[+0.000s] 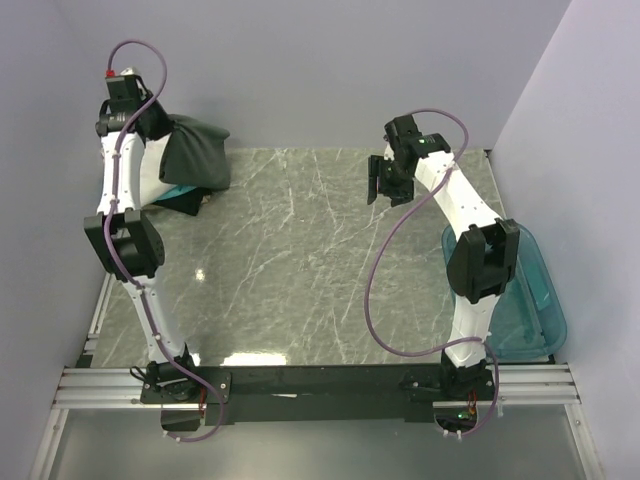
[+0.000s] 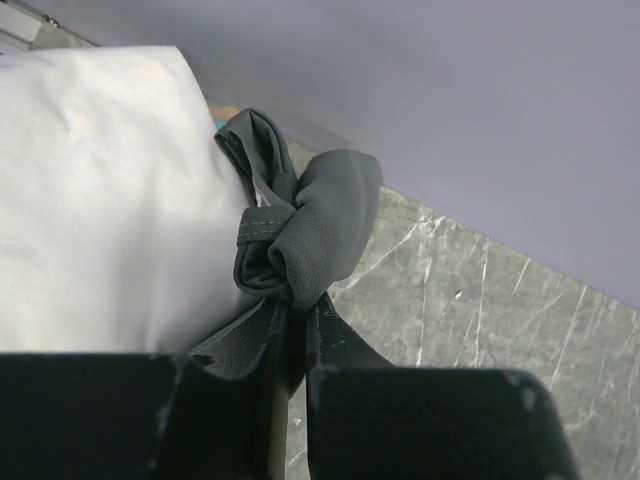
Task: Fold and stack the t-shirts
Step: Neatly place the folded tshirt to the corner
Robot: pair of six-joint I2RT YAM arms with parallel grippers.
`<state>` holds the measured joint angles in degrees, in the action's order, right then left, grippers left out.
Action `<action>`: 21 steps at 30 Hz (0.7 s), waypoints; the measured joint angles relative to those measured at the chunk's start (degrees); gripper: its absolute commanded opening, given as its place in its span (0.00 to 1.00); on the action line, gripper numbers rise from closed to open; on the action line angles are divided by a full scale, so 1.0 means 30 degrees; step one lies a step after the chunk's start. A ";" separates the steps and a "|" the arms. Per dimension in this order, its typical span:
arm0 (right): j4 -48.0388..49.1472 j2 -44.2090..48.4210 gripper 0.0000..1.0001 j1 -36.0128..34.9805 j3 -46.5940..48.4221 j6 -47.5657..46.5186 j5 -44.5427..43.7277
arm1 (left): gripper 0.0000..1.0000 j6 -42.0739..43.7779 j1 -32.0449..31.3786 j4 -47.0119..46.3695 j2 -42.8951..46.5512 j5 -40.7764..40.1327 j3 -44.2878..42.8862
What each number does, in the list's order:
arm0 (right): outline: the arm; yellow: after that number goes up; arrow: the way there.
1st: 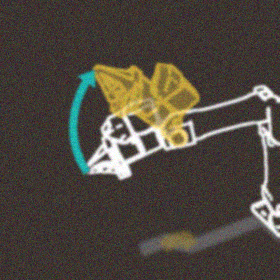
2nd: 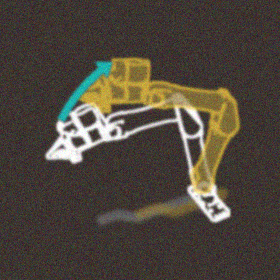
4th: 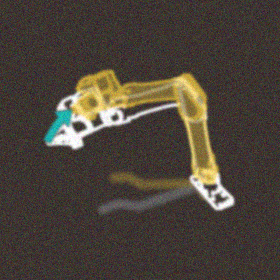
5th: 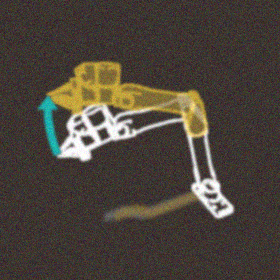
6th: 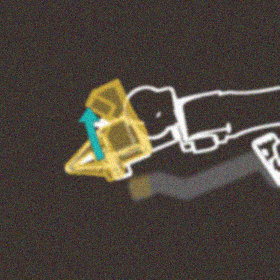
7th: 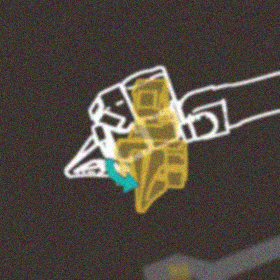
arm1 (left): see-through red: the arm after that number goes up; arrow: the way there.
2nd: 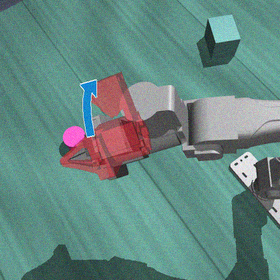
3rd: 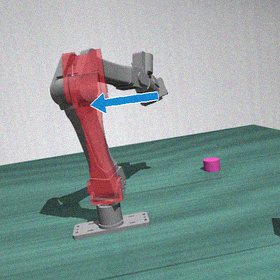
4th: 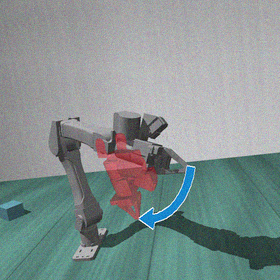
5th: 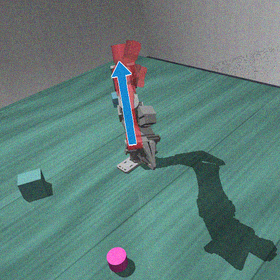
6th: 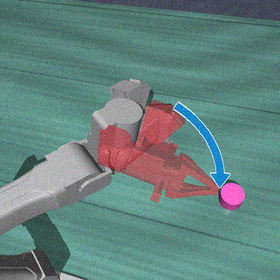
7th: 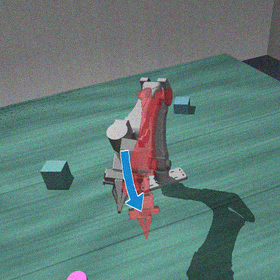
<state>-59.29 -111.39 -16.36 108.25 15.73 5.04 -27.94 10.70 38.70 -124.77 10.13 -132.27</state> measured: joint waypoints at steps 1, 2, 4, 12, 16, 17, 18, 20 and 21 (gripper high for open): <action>-0.0058 -0.0066 0.69 0.0000 0.0095 0.0000 0.0022 | 0.00 -0.0131 0.0131 -0.0073 0.0000 0.0109 0.0000; -0.0051 -0.0102 0.69 0.0000 0.0160 -0.0007 0.0051 | 0.00 -0.0168 0.0233 -0.0153 0.0000 0.0197 0.0000; -0.0066 -0.0109 0.69 0.0000 0.0168 -0.0007 0.0066 | 0.00 -0.0437 0.0503 -0.0503 0.0000 0.0328 0.0000; -0.0073 -0.0138 0.69 0.0000 0.0168 -0.0058 0.0102 | 0.00 -0.1392 0.1552 -0.1413 0.0007 0.1319 0.0015; -0.0080 -0.0175 0.69 0.0000 0.0168 -0.0066 0.0138 | 0.00 -0.1851 0.1887 -0.1763 0.0117 0.1712 0.0204; -0.0080 -0.0175 0.69 0.0000 0.0168 -0.0066 0.0131 | 0.00 -0.1953 0.1938 -0.1785 0.0146 0.1770 0.0277; -0.0080 -0.0175 0.69 0.0000 0.0168 -0.0066 0.0138 | 0.00 -0.2033 0.1974 -0.1807 0.0168 0.1843 0.0299; -0.0080 -0.0175 0.69 0.0000 0.0168 -0.0066 0.0138 | 0.00 -0.2222 0.2040 -0.1902 0.0270 0.1953 0.0401; -0.0080 -0.0175 0.69 0.0000 0.0168 -0.0066 0.0138 | 0.00 -0.2295 0.2062 -0.1945 0.0350 0.2033 0.0459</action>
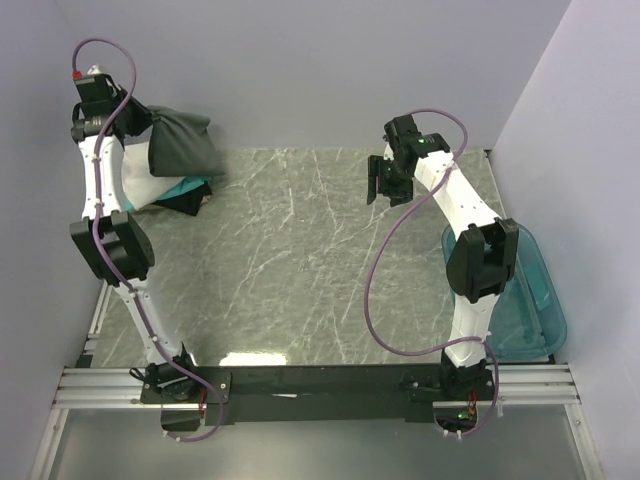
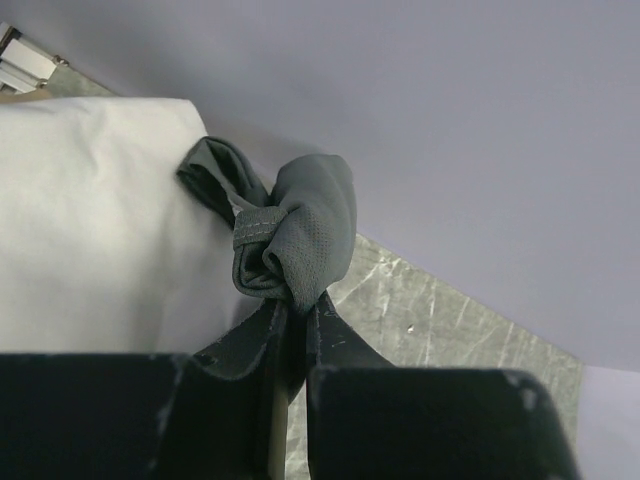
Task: Fold and stack the t-shirts
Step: Neatly place the folded tshirt to the corner
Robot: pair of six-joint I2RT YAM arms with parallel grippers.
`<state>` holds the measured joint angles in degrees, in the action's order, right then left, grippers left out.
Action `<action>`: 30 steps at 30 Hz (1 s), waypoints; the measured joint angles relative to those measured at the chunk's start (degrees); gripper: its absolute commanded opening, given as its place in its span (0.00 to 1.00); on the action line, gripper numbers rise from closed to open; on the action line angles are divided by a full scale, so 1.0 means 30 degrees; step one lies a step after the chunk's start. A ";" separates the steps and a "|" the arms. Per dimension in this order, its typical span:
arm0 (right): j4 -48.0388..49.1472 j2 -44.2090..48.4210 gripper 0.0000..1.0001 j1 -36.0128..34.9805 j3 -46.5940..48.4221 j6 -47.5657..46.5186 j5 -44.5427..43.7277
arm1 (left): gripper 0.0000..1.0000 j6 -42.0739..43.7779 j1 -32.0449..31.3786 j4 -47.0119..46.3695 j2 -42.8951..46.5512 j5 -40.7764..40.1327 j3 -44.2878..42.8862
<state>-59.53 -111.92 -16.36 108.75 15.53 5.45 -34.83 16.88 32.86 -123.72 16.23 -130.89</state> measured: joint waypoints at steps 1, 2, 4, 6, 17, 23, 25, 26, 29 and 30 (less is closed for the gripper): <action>0.0000 -0.0007 0.69 0.0000 0.0000 0.0000 0.0000 | 0.00 -0.0124 0.0029 -0.0051 0.0095 0.0044 0.0051; 0.0000 -0.0007 0.69 0.0000 0.0000 0.0000 0.0000 | 0.00 -0.0219 0.0066 -0.0087 0.0189 0.0160 0.0051; 0.0000 -0.0007 0.69 0.0000 0.0000 0.0000 0.0007 | 0.00 -0.0444 0.0153 -0.0189 0.0452 0.0306 0.0058; 0.0007 -0.0007 0.69 0.0000 0.0000 0.0000 0.0007 | 0.00 -0.0648 0.0299 -0.0248 0.0743 0.0430 0.0058; 0.0015 -0.0007 0.69 0.0000 0.0000 0.0000 0.0073 | 0.00 -0.1246 0.1151 -0.1166 0.1800 0.0758 0.0692; 0.0022 -0.0007 0.69 0.0000 -0.0022 0.0000 0.0080 | 0.00 -0.1195 0.1297 -0.1137 0.1953 0.0721 0.2106; 0.0029 -0.0007 0.69 0.0000 -0.0029 0.0000 0.0080 | 0.00 -0.1188 0.1341 -0.1166 0.1982 0.0692 0.2397; 0.0029 -0.0007 0.69 0.0000 -0.0036 0.0000 0.0080 | 0.00 -0.1188 0.1377 -0.1195 0.2025 0.0678 0.2565; 0.0029 -0.0007 0.69 0.0000 -0.0044 0.0000 0.0080 | 0.00 -0.1180 0.1603 -0.1253 0.2302 0.0641 0.3162; 0.0036 -0.0007 0.69 0.0000 -0.0044 0.0000 0.0080 | 0.00 -0.1180 0.1719 -0.1290 0.2397 0.0648 0.3344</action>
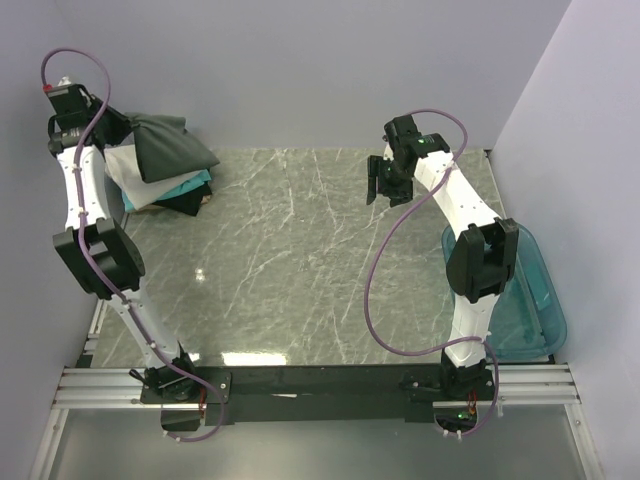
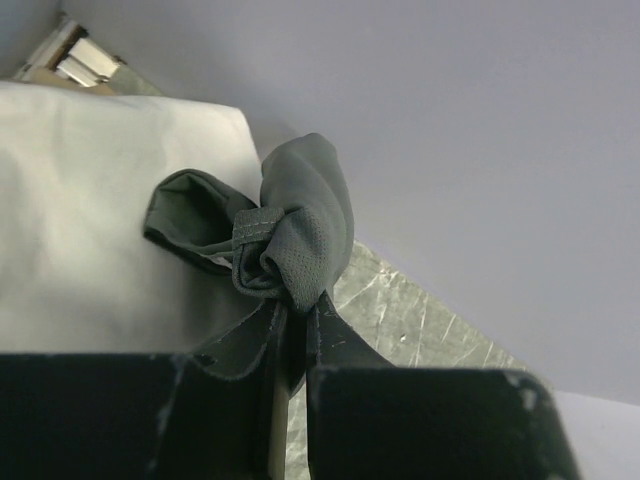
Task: Fold and stack the t-shirts
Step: Neatly place the folded tshirt to the corner
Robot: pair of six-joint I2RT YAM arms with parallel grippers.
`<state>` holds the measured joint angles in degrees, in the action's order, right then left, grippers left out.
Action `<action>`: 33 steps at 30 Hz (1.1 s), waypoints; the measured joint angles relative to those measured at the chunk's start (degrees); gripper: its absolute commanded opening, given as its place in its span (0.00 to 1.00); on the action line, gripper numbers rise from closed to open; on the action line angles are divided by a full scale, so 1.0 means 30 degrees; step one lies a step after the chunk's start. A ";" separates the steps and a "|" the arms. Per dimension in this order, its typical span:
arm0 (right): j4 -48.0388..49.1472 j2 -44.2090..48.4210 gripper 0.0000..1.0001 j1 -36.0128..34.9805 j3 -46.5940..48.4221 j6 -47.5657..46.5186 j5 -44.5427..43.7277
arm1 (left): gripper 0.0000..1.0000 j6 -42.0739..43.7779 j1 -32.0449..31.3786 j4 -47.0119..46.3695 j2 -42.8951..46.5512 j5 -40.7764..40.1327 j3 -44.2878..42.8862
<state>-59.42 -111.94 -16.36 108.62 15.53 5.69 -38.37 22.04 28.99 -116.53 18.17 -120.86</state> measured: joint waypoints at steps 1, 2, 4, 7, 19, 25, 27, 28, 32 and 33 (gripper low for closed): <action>0.0007 0.0000 0.69 0.0000 -0.0007 0.0000 0.0000 | 0.00 0.0000 0.0138 -0.0095 0.0102 -0.0007 0.0197; 0.0015 0.0000 0.69 0.0000 -0.0022 0.0000 0.0000 | 0.00 0.0000 0.0277 -0.0131 0.0160 -0.0007 0.0328; 0.0022 0.0000 0.69 0.0000 -0.0066 0.0000 0.0007 | 0.00 0.0007 0.0568 -0.0313 0.0248 -0.0007 0.0546; 0.0022 0.0000 0.69 0.0000 -0.0066 0.0000 0.0036 | 0.00 0.0007 0.0874 -0.0444 0.0299 -0.0007 0.0809; 0.0044 0.0000 0.69 0.0000 -0.0073 -0.0007 0.0146 | 0.13 0.0240 0.1180 -0.0342 0.0291 -0.0189 0.0874; 0.0066 0.0000 0.70 0.0000 -0.0124 -0.0073 0.0277 | 0.71 0.0612 0.1450 0.0240 0.0124 -0.1902 0.0874; 0.0087 0.0007 0.70 0.0000 -0.0175 -0.0080 0.0321 | 0.78 0.0656 0.1523 0.0576 0.0109 -0.2688 0.0874; 0.0117 0.0022 0.70 0.0000 -0.0255 -0.0080 0.0335 | 0.82 0.0634 0.1545 0.0670 0.0109 -0.3024 0.0874; 0.0175 0.0029 0.70 0.0000 -0.0670 -0.0080 0.0335 | 0.86 0.0707 0.1537 0.0182 0.0444 -0.4000 0.1872; 0.0175 0.0036 0.70 0.0000 -0.0772 -0.0080 0.0335 | 0.87 0.0743 0.1494 0.0066 0.0648 -0.4240 0.2455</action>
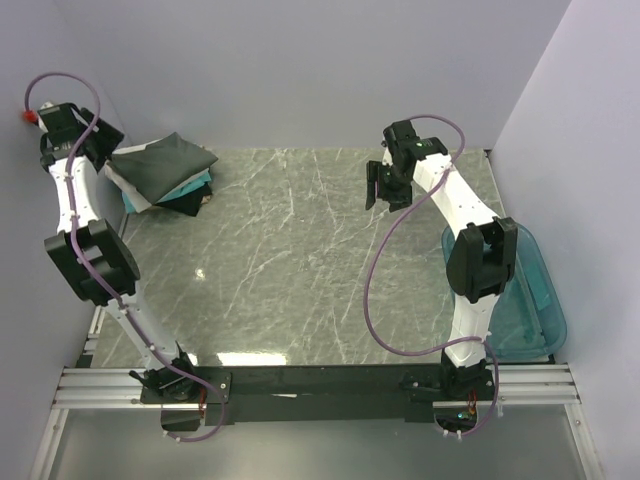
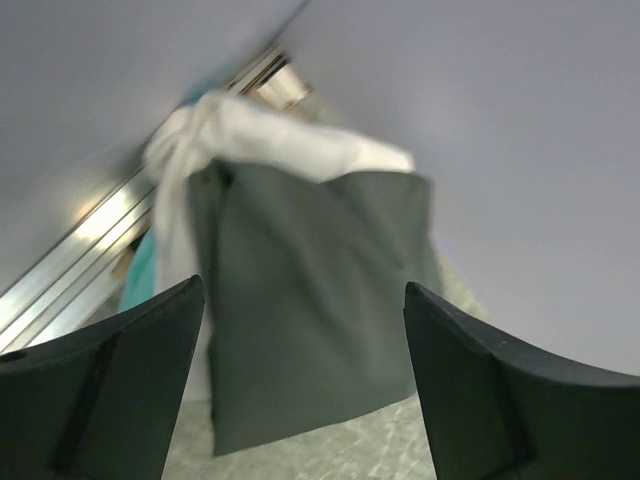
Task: Fold and stack the t-shirts
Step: Neatly place the folded tshirt to the corner, then reset both grippers
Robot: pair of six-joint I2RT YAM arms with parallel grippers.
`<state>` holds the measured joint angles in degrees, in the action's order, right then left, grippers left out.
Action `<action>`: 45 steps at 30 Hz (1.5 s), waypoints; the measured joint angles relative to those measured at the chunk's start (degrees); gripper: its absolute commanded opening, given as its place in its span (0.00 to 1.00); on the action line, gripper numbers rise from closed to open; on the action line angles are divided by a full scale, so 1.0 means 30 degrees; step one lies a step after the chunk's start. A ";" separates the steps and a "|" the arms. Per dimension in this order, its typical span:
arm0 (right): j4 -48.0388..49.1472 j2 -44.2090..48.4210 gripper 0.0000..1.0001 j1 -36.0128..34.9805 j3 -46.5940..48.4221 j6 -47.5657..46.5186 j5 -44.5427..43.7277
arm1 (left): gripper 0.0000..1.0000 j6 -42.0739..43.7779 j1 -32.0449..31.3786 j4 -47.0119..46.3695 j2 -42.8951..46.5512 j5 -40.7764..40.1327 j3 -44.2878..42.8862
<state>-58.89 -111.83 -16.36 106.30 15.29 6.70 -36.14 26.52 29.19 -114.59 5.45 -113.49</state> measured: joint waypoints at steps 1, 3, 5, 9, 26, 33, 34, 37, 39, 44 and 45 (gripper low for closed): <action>0.0066 0.0022 0.70 0.0000 -0.0117 0.0000 0.0000 | 0.88 0.0066 -0.0066 -0.0080 0.0328 -0.0335 0.0736; 0.0124 0.0087 0.70 0.0000 -0.0364 0.0000 -0.0015 | 0.88 0.0248 -0.0291 -0.0117 0.0896 -0.0816 0.1858; 0.0226 0.0175 0.70 0.0000 -0.0605 0.0000 -0.0036 | 0.88 0.0546 -0.0648 -0.0189 0.1610 -0.1537 0.2973; 0.0699 0.0699 0.70 0.0000 -0.1384 0.0007 -0.0146 | 0.89 0.1239 -0.2069 -0.0284 0.3206 -0.2994 0.4626; 0.5399 0.5020 0.70 0.0000 -0.7162 0.0240 -0.0998 | 0.93 -0.0066 -1.4906 -0.2346 0.9340 -0.6011 1.3850; 0.8823 0.7788 0.70 -0.0109 -0.9916 0.0670 -0.1151 | 0.99 0.0015 -1.8425 -0.3220 1.0025 -0.6003 1.4950; 0.9078 0.8000 0.70 -0.0124 -1.0200 0.0685 -0.1217 | 0.99 0.0036 -1.8651 -0.3293 1.0171 -0.6091 1.4950; 0.9777 0.8561 0.70 -0.0240 -1.1045 0.0787 -0.1486 | 0.99 0.0044 -1.9008 -0.3308 1.0761 -0.6550 1.4950; 1.0149 0.8925 0.70 -0.0350 -1.1606 0.0838 -0.1698 | 1.00 0.0044 -1.9037 -0.3388 1.1205 -0.6900 1.4957; 1.0892 1.0440 0.70 -0.0721 -1.3165 0.0962 -0.2594 | 1.00 0.0117 -1.9030 -0.4095 1.2517 -0.7577 1.5482; 1.0965 1.0819 0.70 -0.0816 -1.3376 0.0976 -0.2798 | 1.00 0.0124 -1.9030 -0.4124 1.2721 -0.7657 1.5591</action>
<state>-26.00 -79.37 -18.81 66.17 18.22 -1.69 -35.77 -30.57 16.82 -76.42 -17.52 -66.72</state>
